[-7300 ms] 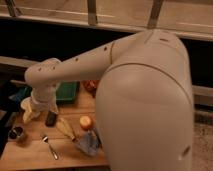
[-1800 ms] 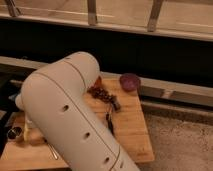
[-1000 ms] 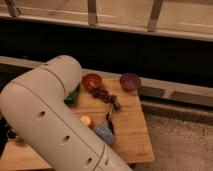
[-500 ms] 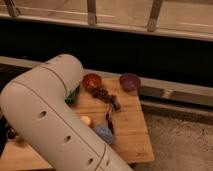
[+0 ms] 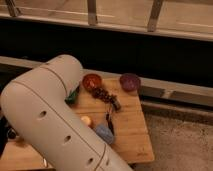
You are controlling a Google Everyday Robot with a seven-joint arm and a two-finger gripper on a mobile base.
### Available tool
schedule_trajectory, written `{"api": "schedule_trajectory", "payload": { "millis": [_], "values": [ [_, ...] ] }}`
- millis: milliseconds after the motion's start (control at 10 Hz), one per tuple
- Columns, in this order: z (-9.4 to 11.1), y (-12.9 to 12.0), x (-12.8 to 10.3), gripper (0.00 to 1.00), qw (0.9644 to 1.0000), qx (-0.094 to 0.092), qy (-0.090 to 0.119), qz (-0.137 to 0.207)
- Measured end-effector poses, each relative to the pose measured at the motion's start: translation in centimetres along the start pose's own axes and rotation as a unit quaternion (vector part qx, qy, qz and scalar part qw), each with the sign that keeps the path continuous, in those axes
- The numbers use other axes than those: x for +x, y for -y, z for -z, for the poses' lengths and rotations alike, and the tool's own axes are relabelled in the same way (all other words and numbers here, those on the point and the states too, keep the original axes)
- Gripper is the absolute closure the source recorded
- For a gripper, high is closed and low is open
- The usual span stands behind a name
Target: Place fork in tray
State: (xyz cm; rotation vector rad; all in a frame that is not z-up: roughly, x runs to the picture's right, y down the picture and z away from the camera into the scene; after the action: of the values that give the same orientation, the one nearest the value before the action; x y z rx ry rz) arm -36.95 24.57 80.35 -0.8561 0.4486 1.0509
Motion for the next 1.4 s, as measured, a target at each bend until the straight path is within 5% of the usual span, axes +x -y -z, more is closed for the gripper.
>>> {"api": "schedule_trajectory", "payload": {
  "millis": [300,600,900,1000,1400],
  "values": [
    [0.5,0.0,0.0,1.0,1.0,-0.004,0.008,0.003],
    [5.0,0.5,0.0,1.0,0.9959,-0.066,0.062,0.008],
    [10.3,0.9,0.5,1.0,0.9848,-0.13,0.115,0.016],
    [13.0,0.8,0.8,1.0,0.9741,-0.169,0.148,0.025],
    [12.3,0.5,0.6,1.0,0.9685,-0.19,0.158,0.032]
  ]
}}
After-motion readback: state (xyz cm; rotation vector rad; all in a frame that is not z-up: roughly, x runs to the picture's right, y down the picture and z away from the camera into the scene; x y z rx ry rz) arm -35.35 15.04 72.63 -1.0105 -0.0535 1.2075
